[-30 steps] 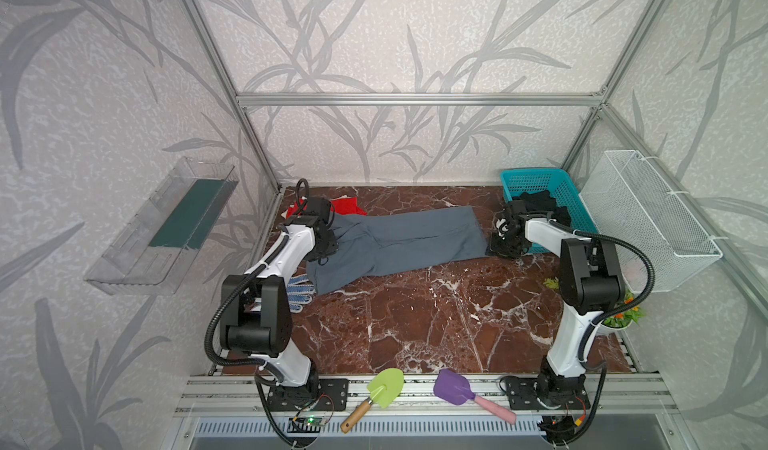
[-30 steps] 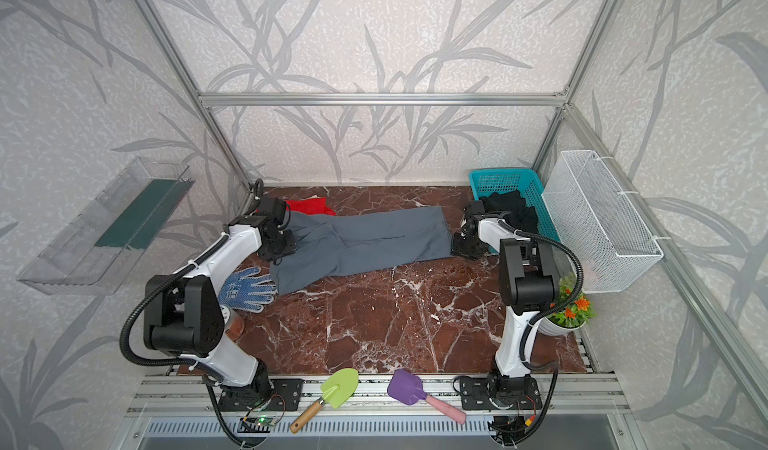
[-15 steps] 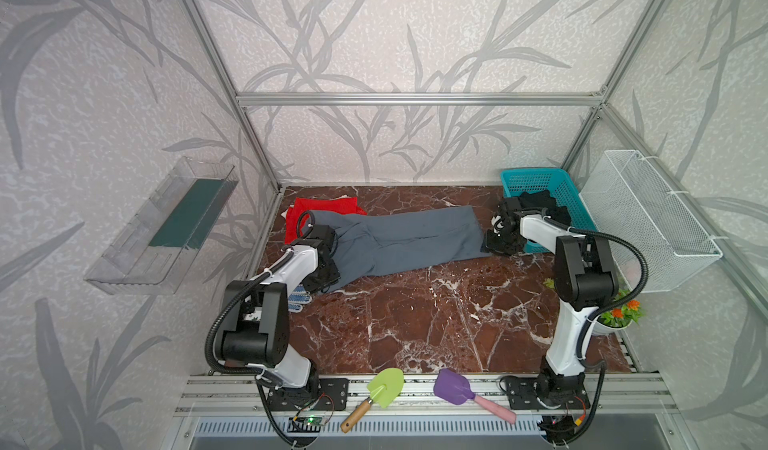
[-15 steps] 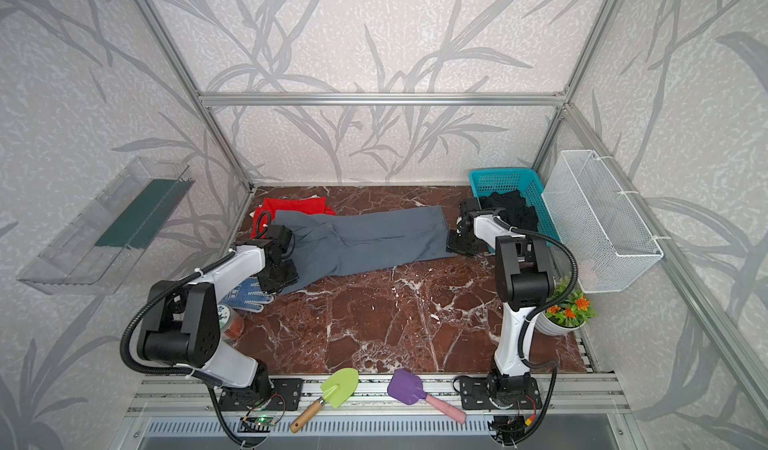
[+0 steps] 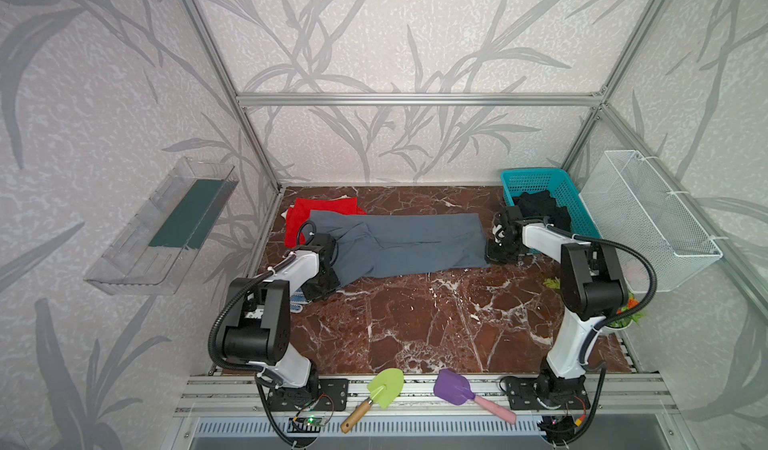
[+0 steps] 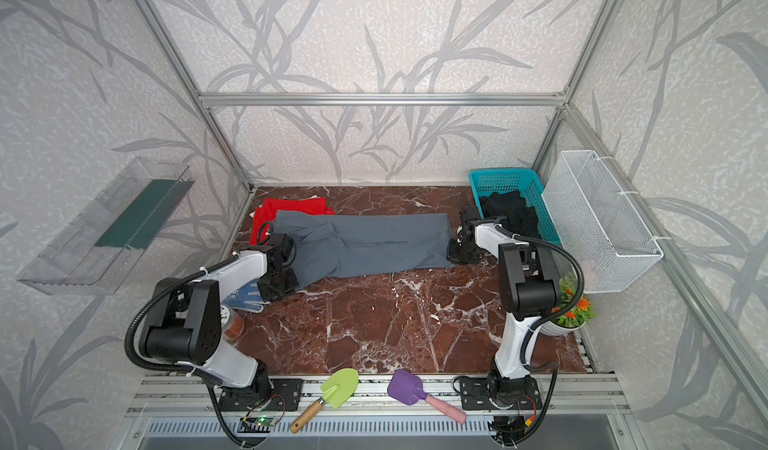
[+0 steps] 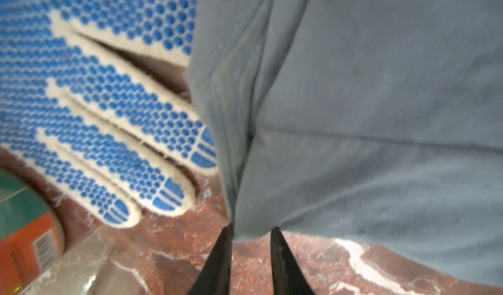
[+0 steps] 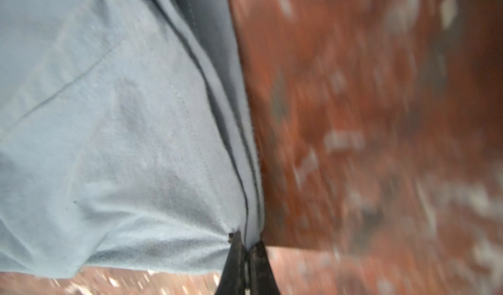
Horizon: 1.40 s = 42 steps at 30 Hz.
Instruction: Fold and stack the t-shirts
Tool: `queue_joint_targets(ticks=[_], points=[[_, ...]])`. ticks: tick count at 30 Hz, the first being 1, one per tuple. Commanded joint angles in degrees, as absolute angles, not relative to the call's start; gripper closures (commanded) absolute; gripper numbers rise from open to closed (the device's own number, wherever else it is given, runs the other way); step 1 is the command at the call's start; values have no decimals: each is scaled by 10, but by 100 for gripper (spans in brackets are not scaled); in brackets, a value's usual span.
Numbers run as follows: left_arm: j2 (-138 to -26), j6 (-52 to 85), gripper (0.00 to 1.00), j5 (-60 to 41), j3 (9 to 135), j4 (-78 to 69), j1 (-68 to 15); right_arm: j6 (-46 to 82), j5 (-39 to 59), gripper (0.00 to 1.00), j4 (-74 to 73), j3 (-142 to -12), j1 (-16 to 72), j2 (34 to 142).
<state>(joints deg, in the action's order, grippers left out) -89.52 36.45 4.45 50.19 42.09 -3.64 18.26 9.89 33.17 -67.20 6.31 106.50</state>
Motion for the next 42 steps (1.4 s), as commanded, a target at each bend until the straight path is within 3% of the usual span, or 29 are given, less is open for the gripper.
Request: queue_joint_targets(ticks=[1, 11, 20, 21, 22, 23, 29, 35, 42], points=[[-857, 382, 73, 57, 488, 455, -33, 189, 35, 100, 402, -618, 63, 982], [-846, 406, 73, -11, 440, 455, -26, 198, -103, 100, 499, -508, 32, 802], [-732, 401, 70, -30, 436, 471, -27, 201, -136, 100, 544, -543, 28, 767], [-722, 384, 69, -43, 448, 463, -27, 201, -144, 74, 552, -553, 35, 757], [-717, 369, 68, -53, 466, 456, -27, 198, -159, 59, 557, -566, 45, 746], [-718, 350, 68, -64, 484, 446, -27, 195, -169, 55, 560, -581, 55, 737], [-837, 322, 69, -105, 618, 428, -27, 175, -226, 43, 521, -645, 189, 721], [-951, 336, 66, -115, 694, 381, -28, 130, -22, 39, 341, -668, 274, 806], [-1015, 347, 65, -126, 729, 350, -32, 106, 70, 33, 240, -807, 368, 1016]])
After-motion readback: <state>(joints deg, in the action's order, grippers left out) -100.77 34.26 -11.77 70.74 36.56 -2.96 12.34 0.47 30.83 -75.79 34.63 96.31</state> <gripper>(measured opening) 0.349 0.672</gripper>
